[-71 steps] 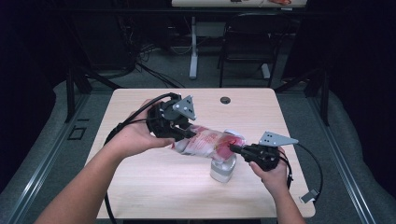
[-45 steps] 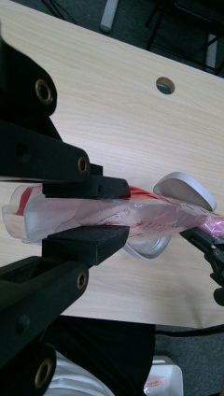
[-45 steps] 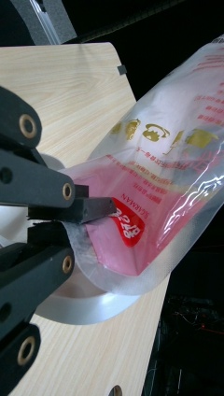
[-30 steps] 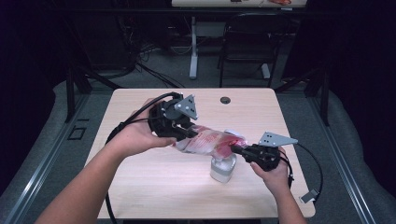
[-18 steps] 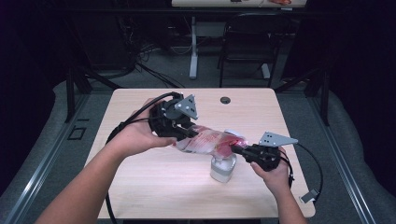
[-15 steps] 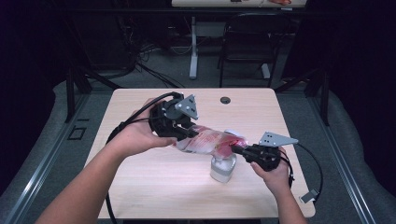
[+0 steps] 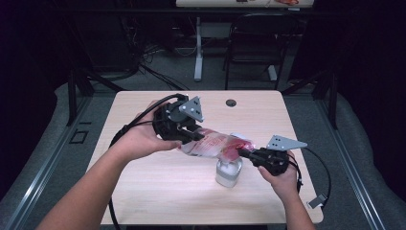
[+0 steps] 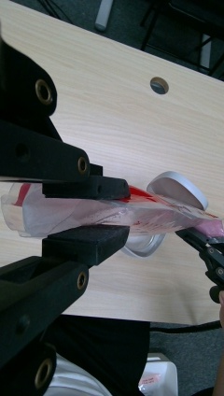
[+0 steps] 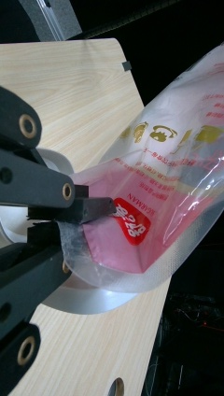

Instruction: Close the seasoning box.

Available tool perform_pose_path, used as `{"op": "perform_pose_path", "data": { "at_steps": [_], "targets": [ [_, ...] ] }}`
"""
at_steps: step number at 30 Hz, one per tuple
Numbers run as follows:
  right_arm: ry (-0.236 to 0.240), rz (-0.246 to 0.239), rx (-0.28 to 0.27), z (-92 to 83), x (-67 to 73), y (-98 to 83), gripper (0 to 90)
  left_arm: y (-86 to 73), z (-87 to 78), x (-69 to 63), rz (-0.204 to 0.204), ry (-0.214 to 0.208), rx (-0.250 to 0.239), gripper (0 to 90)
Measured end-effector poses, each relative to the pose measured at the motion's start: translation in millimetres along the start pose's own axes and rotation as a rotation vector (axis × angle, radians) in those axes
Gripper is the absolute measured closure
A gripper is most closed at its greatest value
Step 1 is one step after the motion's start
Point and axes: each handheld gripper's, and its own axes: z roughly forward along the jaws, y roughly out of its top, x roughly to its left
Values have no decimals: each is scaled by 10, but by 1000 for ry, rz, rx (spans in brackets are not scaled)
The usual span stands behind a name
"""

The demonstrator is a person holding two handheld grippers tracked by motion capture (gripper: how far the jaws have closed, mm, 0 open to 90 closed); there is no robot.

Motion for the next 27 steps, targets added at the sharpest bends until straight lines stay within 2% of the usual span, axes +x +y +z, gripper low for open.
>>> {"op": "perform_pose_path", "data": {
  "at_steps": [20, 27],
  "targets": [
    [-29, 8, -23, -121, -11, -21, 887, 91, 27, -11, 33, -4, -6, 763],
    [-39, 5, -24, -108, -2, -13, 888, 92, 16, -18, 24, -4, -12, 765]
  ]
}}
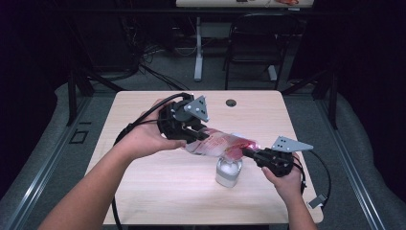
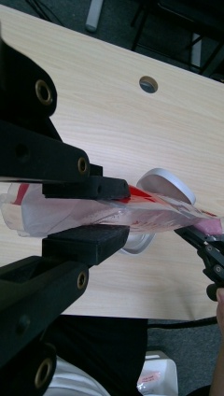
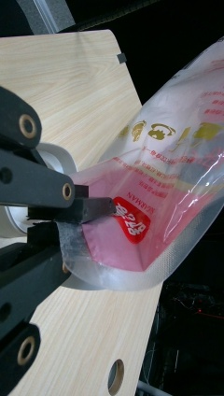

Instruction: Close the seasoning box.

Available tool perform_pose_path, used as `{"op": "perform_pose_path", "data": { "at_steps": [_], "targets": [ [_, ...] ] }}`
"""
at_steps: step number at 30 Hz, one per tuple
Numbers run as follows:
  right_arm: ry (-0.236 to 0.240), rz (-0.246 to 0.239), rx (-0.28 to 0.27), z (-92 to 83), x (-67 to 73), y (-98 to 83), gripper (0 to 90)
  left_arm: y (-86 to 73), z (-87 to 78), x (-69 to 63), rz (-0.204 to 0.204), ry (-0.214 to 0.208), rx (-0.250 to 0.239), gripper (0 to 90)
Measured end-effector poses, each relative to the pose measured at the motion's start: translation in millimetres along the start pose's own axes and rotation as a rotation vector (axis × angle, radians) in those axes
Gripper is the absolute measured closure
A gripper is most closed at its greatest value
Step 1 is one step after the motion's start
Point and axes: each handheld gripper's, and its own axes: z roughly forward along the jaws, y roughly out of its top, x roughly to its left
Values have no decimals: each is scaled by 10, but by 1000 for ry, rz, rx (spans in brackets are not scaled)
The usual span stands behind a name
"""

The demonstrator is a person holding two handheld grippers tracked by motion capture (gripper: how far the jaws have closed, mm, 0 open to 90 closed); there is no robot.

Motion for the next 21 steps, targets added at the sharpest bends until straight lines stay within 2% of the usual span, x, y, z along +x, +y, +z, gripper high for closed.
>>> {"op": "perform_pose_path", "data": {
  "at_steps": [2, 21],
  "targets": [
    [0, -1, 2, 2, 1, 3, 888, -3, -6, 4, 9, 3, 3, 765],
    [19, -6, 12, 33, 14, 2, 888, -28, -15, -2, -2, 4, 1, 765]
  ]
}}
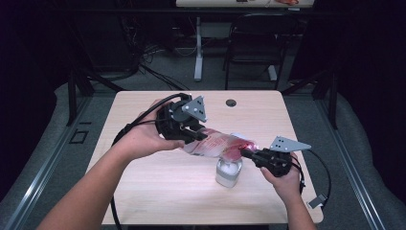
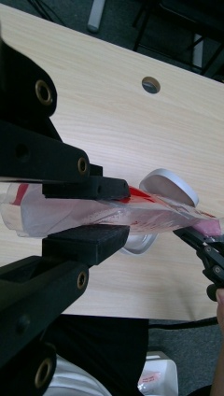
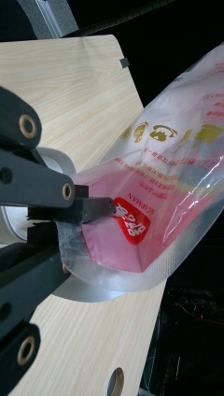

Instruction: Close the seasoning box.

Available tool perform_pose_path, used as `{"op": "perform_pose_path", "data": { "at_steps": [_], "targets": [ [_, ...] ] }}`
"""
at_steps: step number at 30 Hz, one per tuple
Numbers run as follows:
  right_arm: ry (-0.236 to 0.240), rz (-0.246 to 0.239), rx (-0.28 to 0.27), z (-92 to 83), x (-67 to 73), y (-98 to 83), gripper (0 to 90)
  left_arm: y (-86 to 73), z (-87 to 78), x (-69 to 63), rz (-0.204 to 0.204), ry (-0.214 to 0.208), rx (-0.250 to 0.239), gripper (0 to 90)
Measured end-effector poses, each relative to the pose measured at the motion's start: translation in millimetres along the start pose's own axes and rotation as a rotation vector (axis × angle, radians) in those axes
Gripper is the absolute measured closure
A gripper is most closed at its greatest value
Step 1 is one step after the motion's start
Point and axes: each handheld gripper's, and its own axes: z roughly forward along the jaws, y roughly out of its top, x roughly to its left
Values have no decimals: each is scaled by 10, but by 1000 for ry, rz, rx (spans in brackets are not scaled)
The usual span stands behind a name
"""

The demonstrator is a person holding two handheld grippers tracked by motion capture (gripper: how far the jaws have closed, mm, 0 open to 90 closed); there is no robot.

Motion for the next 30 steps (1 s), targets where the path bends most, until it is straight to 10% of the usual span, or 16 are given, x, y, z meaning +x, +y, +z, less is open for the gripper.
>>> {"op": "perform_pose_path", "data": {
  "at_steps": [30],
  "targets": [
    [6, 7, 9, 21, -2, -18, 888, 9, 8, -5, 1, -9, 3, 766]
  ]
}}
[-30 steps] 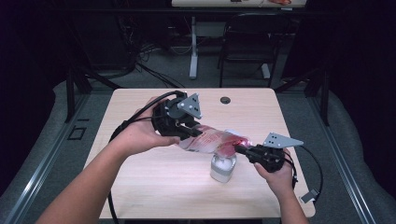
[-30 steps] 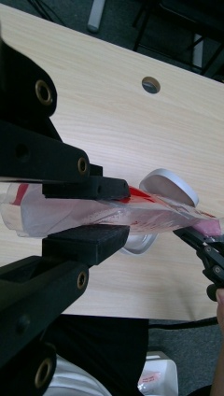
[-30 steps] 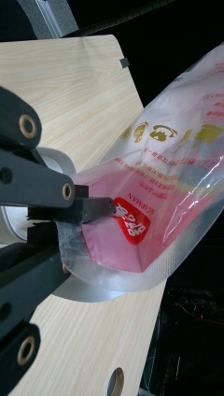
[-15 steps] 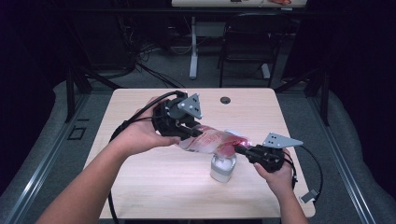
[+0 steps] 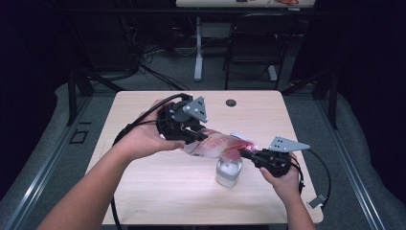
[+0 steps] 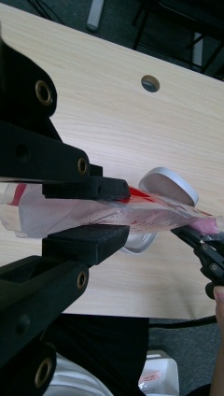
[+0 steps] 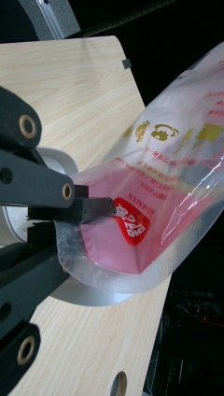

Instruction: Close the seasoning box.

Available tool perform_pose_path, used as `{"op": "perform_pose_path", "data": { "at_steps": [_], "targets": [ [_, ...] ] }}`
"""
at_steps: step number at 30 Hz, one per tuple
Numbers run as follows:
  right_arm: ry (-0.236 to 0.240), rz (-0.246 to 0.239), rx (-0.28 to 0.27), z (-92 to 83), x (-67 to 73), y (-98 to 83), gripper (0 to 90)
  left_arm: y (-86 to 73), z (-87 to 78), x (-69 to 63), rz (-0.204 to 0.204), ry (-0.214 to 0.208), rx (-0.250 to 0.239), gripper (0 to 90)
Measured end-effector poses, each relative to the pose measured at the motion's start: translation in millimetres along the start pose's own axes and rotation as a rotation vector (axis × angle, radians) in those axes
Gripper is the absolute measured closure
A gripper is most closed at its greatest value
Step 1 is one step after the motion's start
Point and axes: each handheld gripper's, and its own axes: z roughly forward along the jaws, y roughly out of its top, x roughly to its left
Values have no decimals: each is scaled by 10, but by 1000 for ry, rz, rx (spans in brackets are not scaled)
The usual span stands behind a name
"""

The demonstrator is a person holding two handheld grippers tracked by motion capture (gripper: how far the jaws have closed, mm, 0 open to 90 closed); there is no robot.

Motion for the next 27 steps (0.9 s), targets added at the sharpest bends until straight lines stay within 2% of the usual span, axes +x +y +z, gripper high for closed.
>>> {"op": "perform_pose_path", "data": {
  "at_steps": [27],
  "targets": [
    [0, -2, 0, 2, 3, 1, 889, 31, -14, -15, 18, 6, -1, 769]
  ]
}}
